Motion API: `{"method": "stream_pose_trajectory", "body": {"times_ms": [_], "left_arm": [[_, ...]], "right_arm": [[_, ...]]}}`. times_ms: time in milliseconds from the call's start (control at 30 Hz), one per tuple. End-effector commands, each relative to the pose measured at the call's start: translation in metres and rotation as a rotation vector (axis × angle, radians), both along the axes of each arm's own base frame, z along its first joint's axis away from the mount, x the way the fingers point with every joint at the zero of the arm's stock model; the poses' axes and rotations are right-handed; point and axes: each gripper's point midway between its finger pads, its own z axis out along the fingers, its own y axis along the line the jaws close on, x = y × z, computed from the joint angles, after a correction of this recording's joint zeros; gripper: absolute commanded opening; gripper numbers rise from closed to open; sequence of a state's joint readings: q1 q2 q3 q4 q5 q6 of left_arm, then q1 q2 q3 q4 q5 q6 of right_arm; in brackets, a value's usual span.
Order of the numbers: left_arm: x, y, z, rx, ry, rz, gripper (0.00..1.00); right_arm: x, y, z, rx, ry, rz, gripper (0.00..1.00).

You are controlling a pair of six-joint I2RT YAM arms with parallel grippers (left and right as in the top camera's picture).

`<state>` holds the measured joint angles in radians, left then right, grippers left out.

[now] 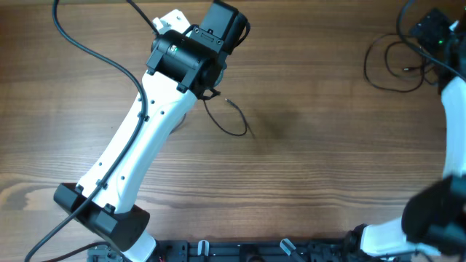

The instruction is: Untangle cables

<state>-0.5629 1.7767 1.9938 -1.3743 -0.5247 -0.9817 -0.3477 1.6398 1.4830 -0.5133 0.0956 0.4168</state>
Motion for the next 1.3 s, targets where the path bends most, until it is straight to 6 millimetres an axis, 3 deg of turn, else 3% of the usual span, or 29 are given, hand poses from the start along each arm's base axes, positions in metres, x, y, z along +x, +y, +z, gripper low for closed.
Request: {"method": "stream_pose_trajectory", "body": {"times_ms": [0, 67, 200, 300, 367, 400, 433, 500, 633, 667, 800, 933, 1167, 1267], "left_arm": [[0.003, -0.001, 0.001, 0.004, -0.011, -0.003, 0.04], [0.004, 0.004, 0.005, 0.031, -0.032, 0.009, 0.04], [-0.001, 0.011, 0.025, 0.019, -0.086, 0.02, 0.04], [-0.008, -0.017, 0.032, -0.159, -0.076, -0.072, 0.04], [-0.009, -0.053, 0.044, -0.24, -0.07, -0.318, 0.04], [-0.015, -0.084, 0.059, -0.29, -0.093, -0.567, 0.04], [-0.021, -0.099, 0.068, -0.297, -0.115, -0.712, 0.04], [-0.048, -0.127, 0.091, -0.294, -0.181, -1.073, 0.04], [-0.121, -0.142, 0.12, -0.205, -0.331, -1.662, 0.04], [-0.132, -0.142, 0.122, -0.206, -0.344, -1.724, 0.04], [-0.137, -0.141, 0.099, -0.252, -0.219, -1.726, 0.04], [-0.118, -0.138, 0.058, -0.228, -0.042, -1.644, 0.04], [-0.059, -0.154, -0.014, -0.299, 0.177, -1.333, 0.04], [-0.013, -0.145, -0.05, -0.282, 0.231, -0.967, 0.04]], "right_arm": [[-0.035, 0.026, 0.0, 0.141, 0.055, -0.038, 1.0], [-0.046, 0.056, -0.002, 0.199, 0.1, 0.041, 1.0], [-0.054, 0.136, -0.003, 0.252, 0.174, 0.302, 1.0], [-0.059, 0.17, -0.009, 0.234, 0.228, 0.371, 1.0], [-0.06, 0.18, -0.009, 0.221, 0.236, 0.392, 1.0], [-0.061, 0.184, -0.01, 0.234, 0.239, 0.392, 1.0], [-0.063, 0.184, -0.011, 0.243, 0.247, 0.383, 1.0], [-0.072, 0.182, -0.011, 0.243, 0.27, 0.381, 1.0], [-0.081, 0.178, 0.003, 0.175, 0.252, 0.425, 1.0], [-0.083, 0.177, 0.007, 0.168, 0.242, 0.42, 1.0], [-0.085, 0.176, 0.015, 0.157, 0.216, 0.416, 1.0], [-0.086, 0.176, 0.014, 0.159, 0.221, 0.415, 1.0], [-0.094, 0.178, 0.009, 0.158, 0.259, 0.436, 1.0], [-0.095, 0.178, 0.008, 0.158, 0.267, 0.438, 1.0]]}}
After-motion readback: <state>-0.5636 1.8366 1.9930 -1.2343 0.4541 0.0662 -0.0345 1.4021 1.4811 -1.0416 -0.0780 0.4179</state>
